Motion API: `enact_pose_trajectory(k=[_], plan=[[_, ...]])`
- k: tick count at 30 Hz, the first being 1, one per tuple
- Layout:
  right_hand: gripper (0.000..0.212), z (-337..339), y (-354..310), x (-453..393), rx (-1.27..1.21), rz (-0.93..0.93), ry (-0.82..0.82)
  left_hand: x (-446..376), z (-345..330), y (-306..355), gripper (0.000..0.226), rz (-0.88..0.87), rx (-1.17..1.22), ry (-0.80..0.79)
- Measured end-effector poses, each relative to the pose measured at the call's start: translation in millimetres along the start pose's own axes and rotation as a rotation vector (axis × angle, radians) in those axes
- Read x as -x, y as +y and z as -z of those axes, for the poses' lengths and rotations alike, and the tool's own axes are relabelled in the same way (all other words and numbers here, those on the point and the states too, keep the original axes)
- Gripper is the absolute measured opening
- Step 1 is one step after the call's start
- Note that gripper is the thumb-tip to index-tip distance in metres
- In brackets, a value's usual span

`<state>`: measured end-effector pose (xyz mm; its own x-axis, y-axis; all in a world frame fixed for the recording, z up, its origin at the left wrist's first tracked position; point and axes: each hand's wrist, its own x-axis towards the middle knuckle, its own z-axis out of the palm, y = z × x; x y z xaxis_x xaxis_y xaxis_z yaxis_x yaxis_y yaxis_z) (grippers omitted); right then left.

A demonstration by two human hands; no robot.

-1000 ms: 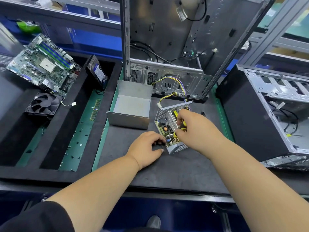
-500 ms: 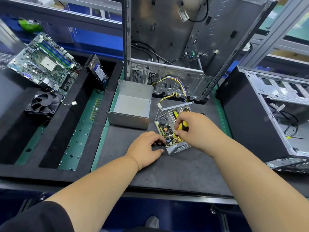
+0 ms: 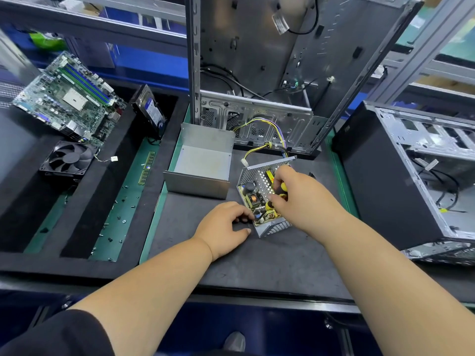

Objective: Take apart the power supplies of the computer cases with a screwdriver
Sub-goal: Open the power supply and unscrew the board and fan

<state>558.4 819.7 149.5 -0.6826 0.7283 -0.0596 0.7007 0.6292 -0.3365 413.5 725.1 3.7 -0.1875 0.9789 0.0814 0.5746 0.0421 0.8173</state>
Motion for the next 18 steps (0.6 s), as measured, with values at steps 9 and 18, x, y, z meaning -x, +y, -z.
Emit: enact_pose_trajectory(k=[9,18], plan=[[0.032,-1.7,-2.2,2.6,0.192,0.019,0.006,0.1,0.0,0.1,0.029,0.009,0.002,0.005],[0.009,1.5,0.8,-1.6,-0.025,0.007,-0.007,-1.2,-0.7,0.7,0.026,0.036,0.001,0.008]])
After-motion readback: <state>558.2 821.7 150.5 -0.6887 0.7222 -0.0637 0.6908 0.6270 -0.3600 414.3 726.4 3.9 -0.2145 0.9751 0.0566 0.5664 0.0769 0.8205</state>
